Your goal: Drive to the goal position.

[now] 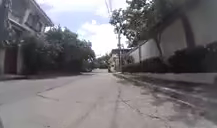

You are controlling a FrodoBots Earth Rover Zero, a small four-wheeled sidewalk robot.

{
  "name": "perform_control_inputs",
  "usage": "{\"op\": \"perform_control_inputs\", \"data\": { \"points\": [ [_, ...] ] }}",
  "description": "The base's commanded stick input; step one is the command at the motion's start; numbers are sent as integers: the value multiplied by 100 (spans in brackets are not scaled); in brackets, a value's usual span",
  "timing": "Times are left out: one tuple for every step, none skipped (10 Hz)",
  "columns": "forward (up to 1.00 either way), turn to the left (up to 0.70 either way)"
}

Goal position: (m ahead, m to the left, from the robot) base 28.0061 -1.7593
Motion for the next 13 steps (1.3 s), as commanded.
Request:
{"op": "perform_control_inputs", "data": {
  "points": [
    [50, 0],
    [50, 0],
    [50, 0],
    [50, 0],
    [50, 0],
    [50, 0],
    [50, 0],
    [50, 0],
    [50, 0],
    [50, -7],
    [50, -17],
    [50, -28],
    [50, -39]
  ]
}}
